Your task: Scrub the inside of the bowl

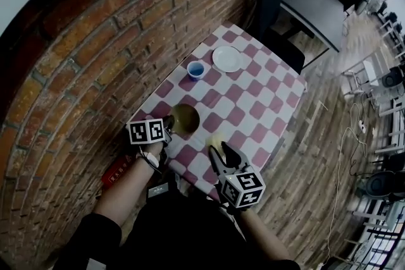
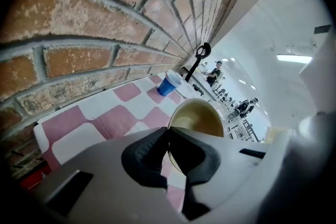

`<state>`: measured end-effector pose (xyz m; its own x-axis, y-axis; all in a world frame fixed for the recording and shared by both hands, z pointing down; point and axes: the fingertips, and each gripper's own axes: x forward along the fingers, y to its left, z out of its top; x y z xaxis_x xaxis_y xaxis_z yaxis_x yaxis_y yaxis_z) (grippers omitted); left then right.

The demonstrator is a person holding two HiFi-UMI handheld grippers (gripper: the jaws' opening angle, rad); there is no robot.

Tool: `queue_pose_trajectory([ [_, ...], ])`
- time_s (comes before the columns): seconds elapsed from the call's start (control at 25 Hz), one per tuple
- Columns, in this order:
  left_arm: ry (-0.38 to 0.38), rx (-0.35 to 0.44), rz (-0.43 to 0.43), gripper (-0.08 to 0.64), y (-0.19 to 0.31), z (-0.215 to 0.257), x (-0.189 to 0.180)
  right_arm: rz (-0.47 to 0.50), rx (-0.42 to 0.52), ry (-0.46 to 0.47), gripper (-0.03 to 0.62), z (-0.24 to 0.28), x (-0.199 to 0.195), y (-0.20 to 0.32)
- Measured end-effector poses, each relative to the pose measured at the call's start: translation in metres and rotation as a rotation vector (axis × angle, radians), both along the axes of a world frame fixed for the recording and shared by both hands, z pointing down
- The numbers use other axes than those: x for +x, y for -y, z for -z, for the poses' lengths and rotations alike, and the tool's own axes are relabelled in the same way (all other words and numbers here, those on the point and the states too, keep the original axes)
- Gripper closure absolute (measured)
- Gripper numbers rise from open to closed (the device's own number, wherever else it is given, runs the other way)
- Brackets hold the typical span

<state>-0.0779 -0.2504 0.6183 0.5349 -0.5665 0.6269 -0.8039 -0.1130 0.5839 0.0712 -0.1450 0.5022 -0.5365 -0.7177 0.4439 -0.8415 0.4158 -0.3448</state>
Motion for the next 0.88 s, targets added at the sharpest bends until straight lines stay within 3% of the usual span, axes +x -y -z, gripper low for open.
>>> queue_pose_trajectory([
  [0.16,0.062,0.077,-0.06,0.532,-0.013,0.029,0.011,0.034,0.033,-0.041,0.437,0.007,-0.008,0.003],
  [0.36,0.283,0.289,-0.223,0.532,-0.026,0.07,0.031,0.119,0.045,-0.095,0.437,0.017,-0.026,0.003],
  [0.52,0.396,0.411,-0.308,0.532,-0.037,0.096,0.05,0.178,0.024,-0.122,0.437,0.017,-0.037,0.003],
  [0.72,0.619,0.579,-0.424,0.532,-0.05,0.119,0.06,0.335,0.024,-0.344,0.437,0.008,-0.043,-0.004],
  [0.88,0.853,0.725,-0.527,0.532,-0.057,0.135,0.069,0.462,0.081,-0.637,0.437,-0.002,-0.042,-0.006],
])
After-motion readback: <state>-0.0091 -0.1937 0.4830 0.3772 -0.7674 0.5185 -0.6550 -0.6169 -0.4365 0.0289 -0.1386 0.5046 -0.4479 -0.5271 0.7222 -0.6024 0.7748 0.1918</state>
